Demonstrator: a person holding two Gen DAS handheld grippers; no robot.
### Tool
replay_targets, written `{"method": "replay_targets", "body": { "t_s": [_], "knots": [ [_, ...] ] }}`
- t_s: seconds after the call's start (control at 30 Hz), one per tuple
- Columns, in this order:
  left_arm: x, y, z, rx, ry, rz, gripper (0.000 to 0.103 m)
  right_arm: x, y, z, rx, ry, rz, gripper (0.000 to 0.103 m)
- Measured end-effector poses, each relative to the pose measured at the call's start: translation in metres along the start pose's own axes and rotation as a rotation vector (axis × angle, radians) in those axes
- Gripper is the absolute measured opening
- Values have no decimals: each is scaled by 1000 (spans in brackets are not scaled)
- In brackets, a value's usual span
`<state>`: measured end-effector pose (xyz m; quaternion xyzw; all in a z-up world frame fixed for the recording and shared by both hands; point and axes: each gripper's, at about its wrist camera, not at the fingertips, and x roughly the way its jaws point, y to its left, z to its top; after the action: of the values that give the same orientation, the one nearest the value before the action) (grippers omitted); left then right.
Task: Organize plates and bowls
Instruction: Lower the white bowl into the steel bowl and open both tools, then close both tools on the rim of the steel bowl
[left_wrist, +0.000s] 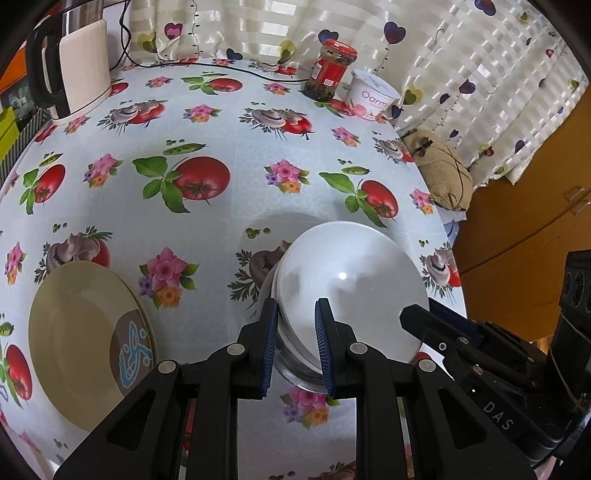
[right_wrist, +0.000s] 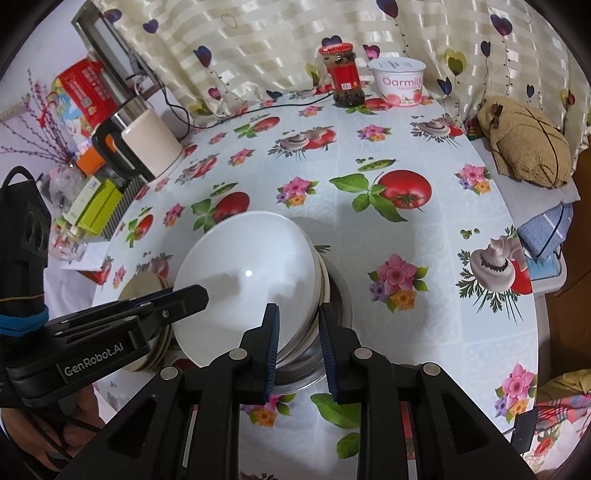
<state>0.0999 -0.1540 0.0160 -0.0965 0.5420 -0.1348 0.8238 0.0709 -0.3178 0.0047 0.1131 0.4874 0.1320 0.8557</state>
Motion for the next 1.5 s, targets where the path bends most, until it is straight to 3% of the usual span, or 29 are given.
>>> {"method": "replay_targets", "body": {
  "t_s": [0.6, 1.5],
  "knots": [
    [-3, 1, -9, 50, -75, -20, 22, 1, 2, -3, -64, -35, -23, 19],
    [-27, 21, -10, 32, -156, -23, 22, -27, -12, -2, -31, -90, -4, 23]
  ]
}}
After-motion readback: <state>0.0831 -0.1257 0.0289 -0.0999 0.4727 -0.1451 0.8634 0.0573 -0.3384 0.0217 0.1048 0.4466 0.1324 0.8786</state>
